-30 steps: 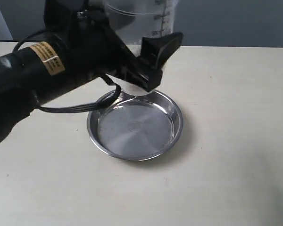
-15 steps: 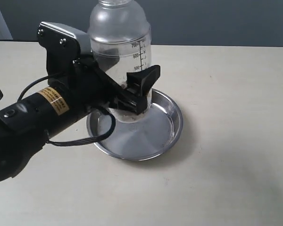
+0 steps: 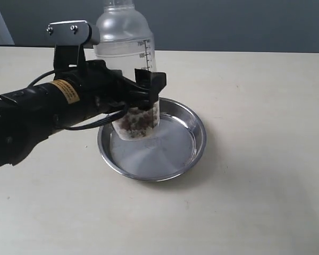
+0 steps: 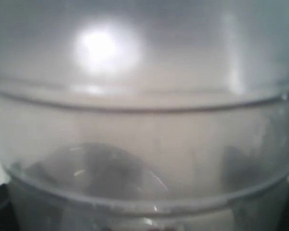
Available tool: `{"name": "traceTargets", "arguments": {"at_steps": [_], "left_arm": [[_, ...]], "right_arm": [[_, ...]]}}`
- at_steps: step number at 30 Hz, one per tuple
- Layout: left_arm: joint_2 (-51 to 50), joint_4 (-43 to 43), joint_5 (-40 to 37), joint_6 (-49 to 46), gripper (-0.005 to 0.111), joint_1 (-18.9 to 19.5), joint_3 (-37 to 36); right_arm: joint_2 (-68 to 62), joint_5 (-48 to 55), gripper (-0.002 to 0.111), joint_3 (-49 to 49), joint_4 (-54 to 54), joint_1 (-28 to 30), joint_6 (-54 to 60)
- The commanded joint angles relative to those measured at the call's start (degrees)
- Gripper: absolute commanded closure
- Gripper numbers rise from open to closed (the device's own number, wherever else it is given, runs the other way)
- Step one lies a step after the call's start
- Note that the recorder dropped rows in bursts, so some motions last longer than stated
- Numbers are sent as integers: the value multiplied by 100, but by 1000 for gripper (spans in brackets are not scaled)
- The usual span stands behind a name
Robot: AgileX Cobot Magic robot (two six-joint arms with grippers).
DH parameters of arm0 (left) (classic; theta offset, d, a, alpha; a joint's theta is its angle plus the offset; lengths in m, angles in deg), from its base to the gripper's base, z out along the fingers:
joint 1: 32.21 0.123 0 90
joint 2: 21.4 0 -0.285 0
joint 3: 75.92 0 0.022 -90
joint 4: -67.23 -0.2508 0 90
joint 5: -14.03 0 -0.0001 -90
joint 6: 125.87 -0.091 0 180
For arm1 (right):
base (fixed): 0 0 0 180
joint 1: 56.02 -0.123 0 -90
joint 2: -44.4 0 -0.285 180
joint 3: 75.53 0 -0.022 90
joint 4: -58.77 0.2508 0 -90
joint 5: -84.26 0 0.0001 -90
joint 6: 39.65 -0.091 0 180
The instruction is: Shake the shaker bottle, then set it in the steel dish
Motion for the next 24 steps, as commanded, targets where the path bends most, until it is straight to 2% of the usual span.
{"name": "traceTargets", "arguments": {"at_steps": [1,3,6,13,18,24], "left_arm": [[-301,-42,566,38,106,12,151],[-490,-42,534,38,106,12,199],[-826,-286,923,27,106,12,202],[-1501,-787,2081,-71,106,12,202],[-1834,-1599,3026,-172,106,12,202],[-2099,-1434,3376,-434,106,12,202]], "right_arm": [[25,-42,109,12,-30,-8,19],[25,-42,109,12,-30,-8,19],[25,-42,109,12,-30,-8,19],[25,-42,109,12,-30,-8,19],[25,-42,109,12,-30,-8,19],[25,-42,109,12,-30,-8,19]]}}
